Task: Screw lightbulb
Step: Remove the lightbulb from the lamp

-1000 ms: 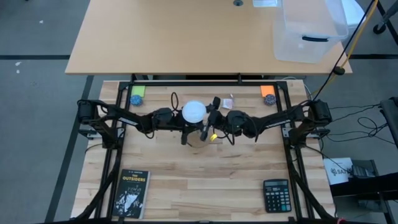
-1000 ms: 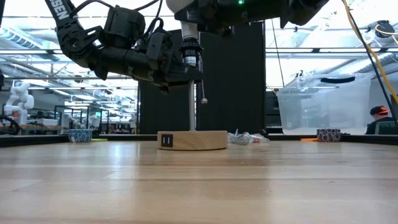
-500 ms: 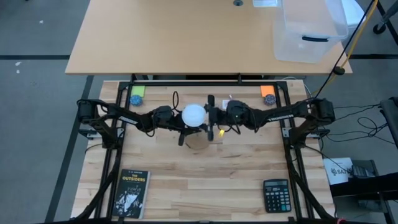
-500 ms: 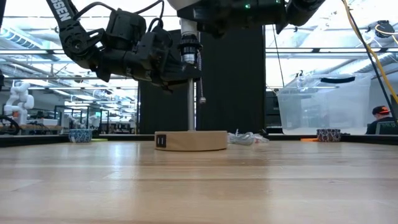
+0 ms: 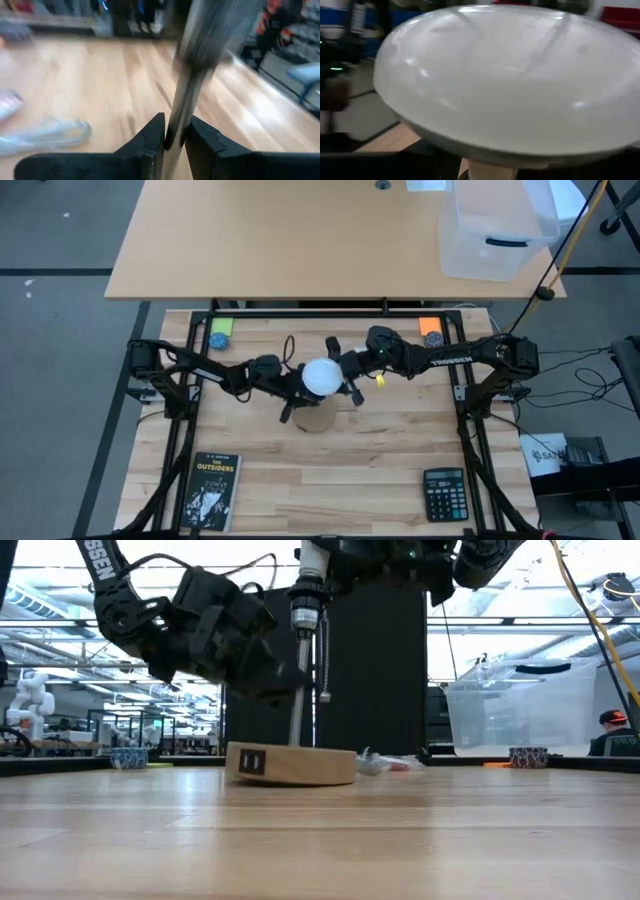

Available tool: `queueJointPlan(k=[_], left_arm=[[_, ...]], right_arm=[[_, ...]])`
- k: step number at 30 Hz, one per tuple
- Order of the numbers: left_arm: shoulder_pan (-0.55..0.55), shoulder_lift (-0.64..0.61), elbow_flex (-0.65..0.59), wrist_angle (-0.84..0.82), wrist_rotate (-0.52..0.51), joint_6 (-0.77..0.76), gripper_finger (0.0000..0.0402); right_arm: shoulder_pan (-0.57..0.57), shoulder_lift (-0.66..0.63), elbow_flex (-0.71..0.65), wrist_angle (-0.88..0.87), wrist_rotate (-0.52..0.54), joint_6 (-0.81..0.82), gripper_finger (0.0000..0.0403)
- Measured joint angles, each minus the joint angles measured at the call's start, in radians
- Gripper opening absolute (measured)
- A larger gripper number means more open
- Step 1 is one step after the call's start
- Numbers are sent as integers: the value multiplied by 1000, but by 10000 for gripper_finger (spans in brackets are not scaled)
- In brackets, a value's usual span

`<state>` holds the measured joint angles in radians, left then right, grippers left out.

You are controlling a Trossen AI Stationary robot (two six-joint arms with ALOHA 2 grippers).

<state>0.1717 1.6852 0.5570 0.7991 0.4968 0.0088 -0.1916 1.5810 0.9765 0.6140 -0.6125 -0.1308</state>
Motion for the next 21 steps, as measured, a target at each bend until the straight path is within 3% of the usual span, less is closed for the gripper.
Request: queueJointPlan(k=[3, 12, 21], left_arm=[[-3, 2, 1, -28, 8, 5, 68], [0, 0, 0, -53, -26, 10, 70], [1, 1, 0, -60, -55, 23, 70]], right_arm=[[6, 2, 10, -8, -68, 3, 197], [13, 1, 13, -22, -20, 23, 210], [17, 0, 14, -26, -18, 36, 257]])
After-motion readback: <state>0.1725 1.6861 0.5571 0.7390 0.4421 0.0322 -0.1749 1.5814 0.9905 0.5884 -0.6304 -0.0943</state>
